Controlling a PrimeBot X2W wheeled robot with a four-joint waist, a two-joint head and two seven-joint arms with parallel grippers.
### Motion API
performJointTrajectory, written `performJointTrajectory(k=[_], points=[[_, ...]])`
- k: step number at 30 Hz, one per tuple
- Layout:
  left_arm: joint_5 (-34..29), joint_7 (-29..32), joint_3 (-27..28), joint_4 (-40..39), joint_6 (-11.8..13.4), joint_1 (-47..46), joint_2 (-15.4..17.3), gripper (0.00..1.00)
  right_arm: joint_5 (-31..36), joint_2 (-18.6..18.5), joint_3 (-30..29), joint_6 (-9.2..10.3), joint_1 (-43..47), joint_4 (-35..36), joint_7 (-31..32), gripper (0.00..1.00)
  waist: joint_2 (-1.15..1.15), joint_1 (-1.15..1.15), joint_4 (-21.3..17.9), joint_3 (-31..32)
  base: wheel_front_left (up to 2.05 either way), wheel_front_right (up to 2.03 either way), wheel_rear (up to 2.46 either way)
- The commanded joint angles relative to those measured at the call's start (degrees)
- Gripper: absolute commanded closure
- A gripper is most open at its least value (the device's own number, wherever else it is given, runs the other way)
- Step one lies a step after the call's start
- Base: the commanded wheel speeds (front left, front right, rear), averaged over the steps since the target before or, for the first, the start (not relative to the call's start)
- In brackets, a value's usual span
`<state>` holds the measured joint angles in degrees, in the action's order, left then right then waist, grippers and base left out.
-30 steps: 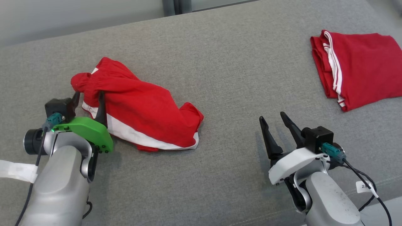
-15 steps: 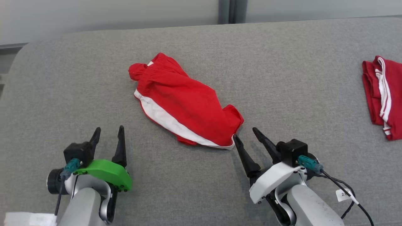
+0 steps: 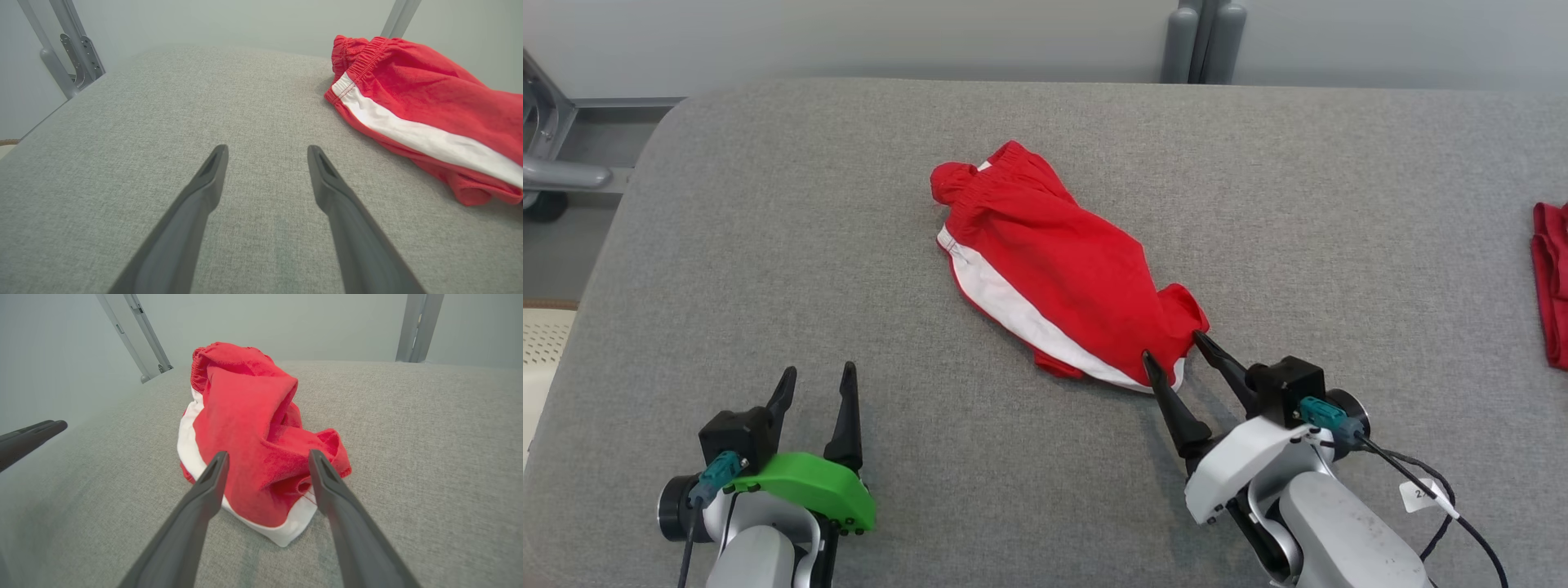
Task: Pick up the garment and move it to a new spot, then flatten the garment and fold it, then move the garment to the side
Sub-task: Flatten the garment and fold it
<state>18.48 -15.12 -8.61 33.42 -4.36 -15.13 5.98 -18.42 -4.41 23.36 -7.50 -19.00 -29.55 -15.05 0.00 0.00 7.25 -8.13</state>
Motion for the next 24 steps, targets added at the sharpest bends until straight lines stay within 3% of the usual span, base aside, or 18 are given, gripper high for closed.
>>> performJointTrajectory(k=[1, 5, 7, 17, 24], points=[[-0.3, 0.0, 0.4, 0.0, -0.3, 0.6, -0.4, 0.0, 0.8, -0.1, 0.3, 0.04, -0.9, -0.4, -0.1, 0.0, 0.0, 0.0, 0.1, -0.1, 0.0, 0.0, 0.0], [-0.8, 0.0, 1.3, 0.3, -0.8, 0.5, -0.9, 0.0, 2.4, -0.1, 1.2, 0.04, -3.0, -3.3, -0.1, 0.0, 0.0, 0.0, 0.4, -0.4, 0.0, 0.0, 0.0], [-1.0, 0.0, 1.7, 0.5, -1.2, 0.6, -1.3, 0.0, 2.3, 0.0, 0.9, 0.04, -4.2, -5.2, -0.1, 1.0, 0.0, 0.0, 0.5, -0.4, 0.0, 0.0, 0.0], [-1.7, 0.0, 3.5, 0.6, -2.1, 1.8, -2.5, 0.0, 1.3, -2.5, -3.8, 0.04, -9.3, -5.7, -0.1, 1.0, 0.0, 0.0, -0.3, 0.9, 0.0, 0.0, 0.0], [-1.1, 0.0, 2.5, 0.7, -2.6, 2.1, -2.9, 0.0, -0.2, -6.4, -8.2, 0.04, -13.5, -4.7, 1.1, 1.0, 0.0, 0.0, -0.5, 0.4, 0.0, 0.0, 0.0]])
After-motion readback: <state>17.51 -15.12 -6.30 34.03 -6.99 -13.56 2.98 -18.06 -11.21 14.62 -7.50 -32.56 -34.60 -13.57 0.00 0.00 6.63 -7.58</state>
